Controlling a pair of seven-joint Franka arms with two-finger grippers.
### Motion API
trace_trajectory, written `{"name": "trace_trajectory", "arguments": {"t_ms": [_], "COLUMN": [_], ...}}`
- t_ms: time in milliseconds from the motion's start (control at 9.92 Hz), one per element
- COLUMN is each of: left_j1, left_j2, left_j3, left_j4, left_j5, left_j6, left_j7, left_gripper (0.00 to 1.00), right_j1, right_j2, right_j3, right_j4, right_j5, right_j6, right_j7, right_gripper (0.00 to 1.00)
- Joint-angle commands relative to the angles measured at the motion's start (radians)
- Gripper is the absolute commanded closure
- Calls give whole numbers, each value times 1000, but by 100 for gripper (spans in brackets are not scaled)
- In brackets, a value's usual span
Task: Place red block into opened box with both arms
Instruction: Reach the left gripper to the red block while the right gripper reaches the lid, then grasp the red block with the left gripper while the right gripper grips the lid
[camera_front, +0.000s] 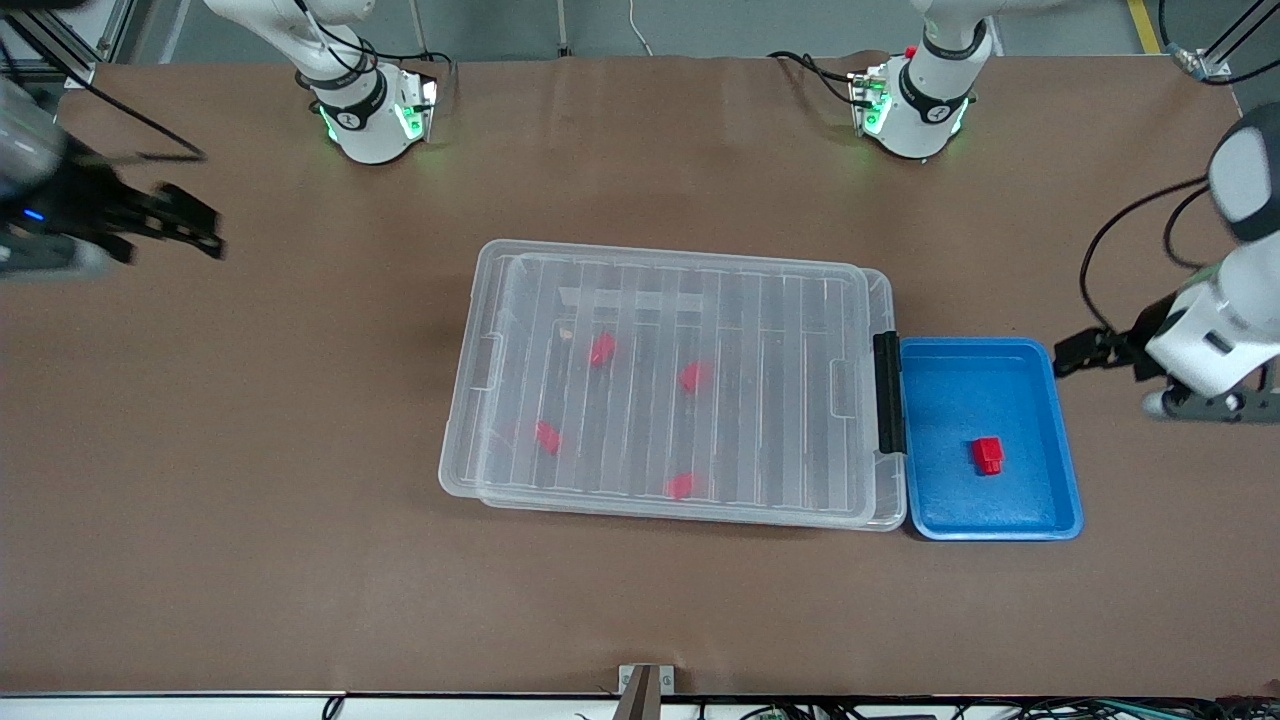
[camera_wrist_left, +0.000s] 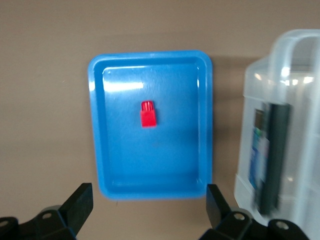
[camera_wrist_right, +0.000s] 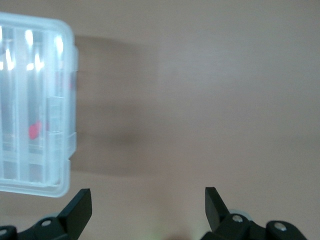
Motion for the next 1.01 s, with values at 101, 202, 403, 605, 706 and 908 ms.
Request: {"name": "trace_trajectory", "arguments": {"t_ms": [101, 202, 403, 605, 706, 908], "left_j1": [23, 21, 32, 51, 46, 43], "left_j2": [137, 201, 307, 392, 406, 417], "left_j3": [-5, -5, -3, -5, -6, -6], "left_j4": [-134, -132, -132, -131, -129, -131], "left_j5": [52, 50, 52, 52, 52, 50], "left_j6": [271, 331, 475, 587, 592, 592], "left_j7": [8, 6, 6, 2, -12, -11], "left_gripper": [0, 0, 0, 2, 8, 38], "right_j1": [44, 54, 61, 81, 92, 98], "right_j2": [235, 248, 283, 314, 320, 320], "right_j3": [121, 121, 121, 123, 123, 123], "right_j4": [-16, -60, -107, -110, -131, -203], "right_j5": [-17, -21, -25, -33, -45, -68], "right_j6": [195, 272, 383, 401, 436, 521], "right_j7": [149, 150, 147, 146, 147, 147], "right_gripper": [0, 0, 0, 0, 0, 0]}}
